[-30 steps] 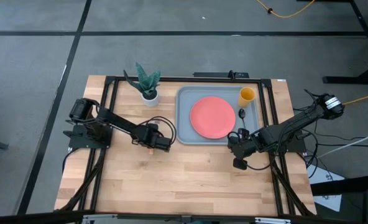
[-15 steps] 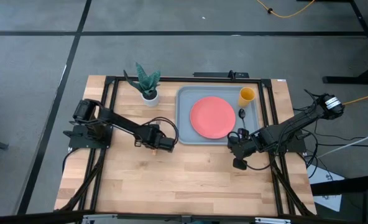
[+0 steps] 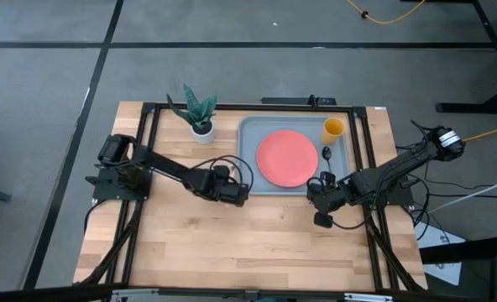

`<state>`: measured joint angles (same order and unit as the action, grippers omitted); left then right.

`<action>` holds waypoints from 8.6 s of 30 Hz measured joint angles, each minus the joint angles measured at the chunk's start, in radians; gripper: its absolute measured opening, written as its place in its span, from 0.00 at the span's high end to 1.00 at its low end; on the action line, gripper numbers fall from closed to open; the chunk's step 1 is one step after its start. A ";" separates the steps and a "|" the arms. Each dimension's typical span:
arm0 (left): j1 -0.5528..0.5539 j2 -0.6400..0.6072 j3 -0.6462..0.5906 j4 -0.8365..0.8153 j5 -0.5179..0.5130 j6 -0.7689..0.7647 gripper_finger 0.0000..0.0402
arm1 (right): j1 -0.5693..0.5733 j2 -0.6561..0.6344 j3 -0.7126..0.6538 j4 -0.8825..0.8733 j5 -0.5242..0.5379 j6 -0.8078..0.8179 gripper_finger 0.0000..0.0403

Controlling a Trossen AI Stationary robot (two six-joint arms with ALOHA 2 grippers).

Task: Pick and place plate/cup/fork/spoon on tray
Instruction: Put the orange fork to the left of the pink plate on the blue serving tray

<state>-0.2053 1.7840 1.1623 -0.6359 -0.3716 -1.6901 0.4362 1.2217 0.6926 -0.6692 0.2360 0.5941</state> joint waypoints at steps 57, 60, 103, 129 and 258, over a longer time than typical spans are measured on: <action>0.282 0.238 0.218 0.143 0.014 0.290 0.79 | 0.000 0.000 0.000 -0.034 -0.047 0.004 0.89; 0.282 0.238 0.218 0.156 0.014 0.289 0.79 | 0.000 0.000 0.000 -0.034 -0.050 0.004 0.89; 0.274 0.237 0.218 0.155 -0.030 0.226 0.78 | 0.000 0.000 0.000 -0.069 -0.056 0.002 0.89; 0.274 0.237 0.218 0.159 -0.028 0.242 0.78 | 0.000 0.000 0.000 -0.099 -0.055 0.003 0.89; 0.270 0.237 0.217 0.129 -0.089 0.104 0.79 | -0.001 0.000 0.000 -0.099 -0.071 0.137 0.89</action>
<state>0.0650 2.0212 1.3796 -0.5072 -0.4606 -1.5857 0.4355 1.2220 0.6922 -0.7677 0.1646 0.7313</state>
